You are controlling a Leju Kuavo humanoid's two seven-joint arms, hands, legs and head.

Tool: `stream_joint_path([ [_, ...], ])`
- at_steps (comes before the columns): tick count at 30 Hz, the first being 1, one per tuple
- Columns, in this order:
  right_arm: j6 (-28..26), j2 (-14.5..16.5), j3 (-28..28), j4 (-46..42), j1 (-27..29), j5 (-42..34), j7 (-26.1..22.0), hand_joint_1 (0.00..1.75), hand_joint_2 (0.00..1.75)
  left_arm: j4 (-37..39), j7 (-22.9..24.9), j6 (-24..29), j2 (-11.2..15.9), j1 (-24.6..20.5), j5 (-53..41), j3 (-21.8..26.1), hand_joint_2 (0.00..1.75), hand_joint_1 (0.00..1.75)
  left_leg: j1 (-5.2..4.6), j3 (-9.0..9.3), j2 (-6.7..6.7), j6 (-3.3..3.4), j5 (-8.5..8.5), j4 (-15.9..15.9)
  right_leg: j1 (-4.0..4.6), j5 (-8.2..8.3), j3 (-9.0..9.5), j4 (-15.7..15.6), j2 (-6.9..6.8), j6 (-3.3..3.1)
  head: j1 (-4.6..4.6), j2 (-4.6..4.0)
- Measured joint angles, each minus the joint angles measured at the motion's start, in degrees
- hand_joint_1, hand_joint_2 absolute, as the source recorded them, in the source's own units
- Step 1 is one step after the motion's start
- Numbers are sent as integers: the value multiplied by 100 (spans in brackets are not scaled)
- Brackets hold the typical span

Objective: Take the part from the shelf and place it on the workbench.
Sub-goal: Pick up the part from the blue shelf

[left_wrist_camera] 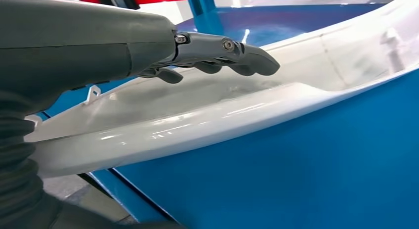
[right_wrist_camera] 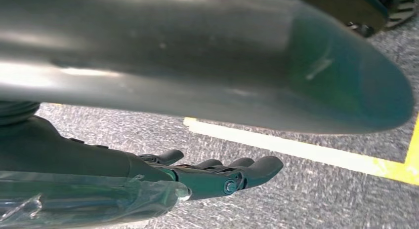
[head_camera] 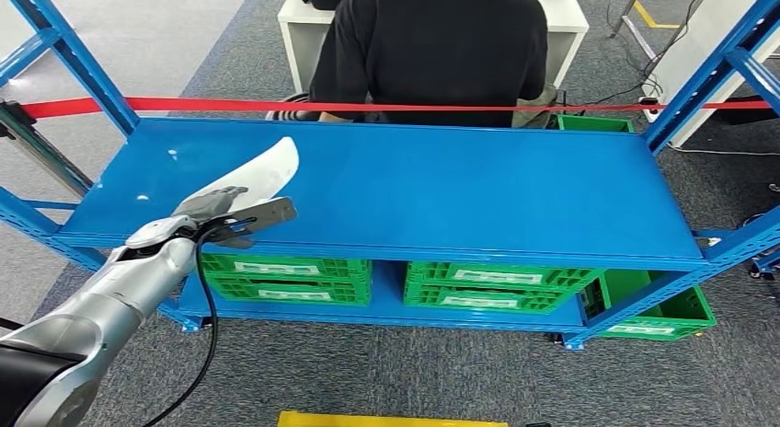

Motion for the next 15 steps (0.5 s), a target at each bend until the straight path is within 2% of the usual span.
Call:
stream_joint_path([
  [1,-1,-10,-21,-4,-2,-5,-13,0,0,1,1,1,10,13,-3,15,175,175,0,0,0,0,0,0,0,0,0,0,0,0,0,0],
  [10,-27,-34,-138,-8,-19,-17,-25,0,0,2,9,118,87,130,-118,126,175,172,0,5,-2,2,2,-1,0,0,4,0,-5,0,-1,0],
  [14,-25,-35,-151,-10,-20,-14,-29,0,0,-15,-20,374,110,207,-251,139,175,0,0,6,-2,2,2,-1,0,0,6,0,-6,0,0,0],
  [15,-25,-35,-152,-10,-20,-11,-33,0,0,-24,-27,384,115,230,-267,141,175,0,0,6,-2,2,2,-1,0,0,6,0,-6,0,0,0],
])
